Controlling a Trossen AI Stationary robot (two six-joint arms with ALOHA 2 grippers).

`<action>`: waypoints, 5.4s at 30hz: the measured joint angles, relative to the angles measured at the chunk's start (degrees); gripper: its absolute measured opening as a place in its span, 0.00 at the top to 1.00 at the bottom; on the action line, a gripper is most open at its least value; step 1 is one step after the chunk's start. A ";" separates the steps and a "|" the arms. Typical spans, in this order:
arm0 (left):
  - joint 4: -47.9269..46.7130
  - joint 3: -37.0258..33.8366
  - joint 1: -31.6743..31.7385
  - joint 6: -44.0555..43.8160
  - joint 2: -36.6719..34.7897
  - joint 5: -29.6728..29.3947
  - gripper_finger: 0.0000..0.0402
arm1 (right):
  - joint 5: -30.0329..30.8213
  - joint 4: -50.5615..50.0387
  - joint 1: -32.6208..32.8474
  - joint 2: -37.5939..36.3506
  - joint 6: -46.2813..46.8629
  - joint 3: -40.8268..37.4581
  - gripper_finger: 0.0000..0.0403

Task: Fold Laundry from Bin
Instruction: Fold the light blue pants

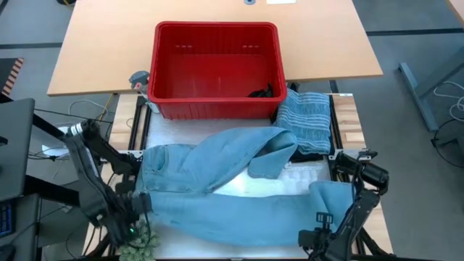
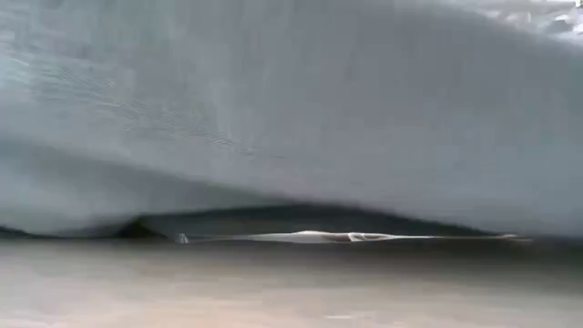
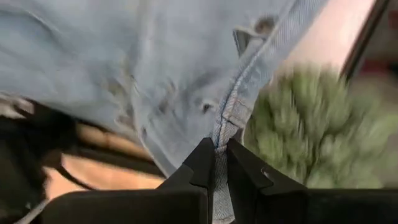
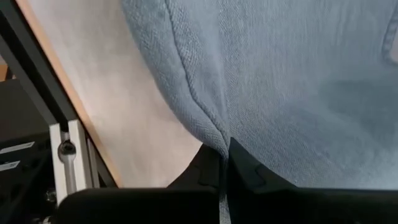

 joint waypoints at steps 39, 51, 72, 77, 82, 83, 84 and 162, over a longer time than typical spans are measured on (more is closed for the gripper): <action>11.81 -7.80 11.12 18.42 4.14 13.00 0.42 | 6.88 2.12 -2.84 -0.09 3.36 -3.41 0.93; 3.63 -1.41 18.75 6.80 -3.61 -27.64 0.39 | 7.65 4.78 -2.73 -0.07 4.95 -3.41 0.92; 32.00 -41.24 54.50 24.10 -15.79 -17.33 0.46 | 7.61 7.59 -2.88 -0.04 5.57 -3.41 0.92; 38.00 -44.04 58.00 27.87 -11.74 -17.18 0.46 | 7.58 7.73 -2.91 -0.04 6.45 -3.41 0.92; 46.64 -46.45 63.43 34.66 -6.06 -12.11 0.46 | 7.33 7.81 -3.21 -0.04 6.52 -3.41 0.92; 47.45 -46.25 64.42 35.76 -4.97 -11.68 0.46 | 7.32 7.81 -3.24 -0.04 6.75 -3.41 0.92; 47.80 -46.06 65.44 37.10 -3.87 -11.70 0.46 | 7.32 7.82 -3.26 -0.04 6.91 -3.41 0.92; 26.52 -5.97 45.93 41.49 -19.43 -20.79 0.46 | 51.83 34.70 -25.20 -37.90 42.76 -48.31 0.45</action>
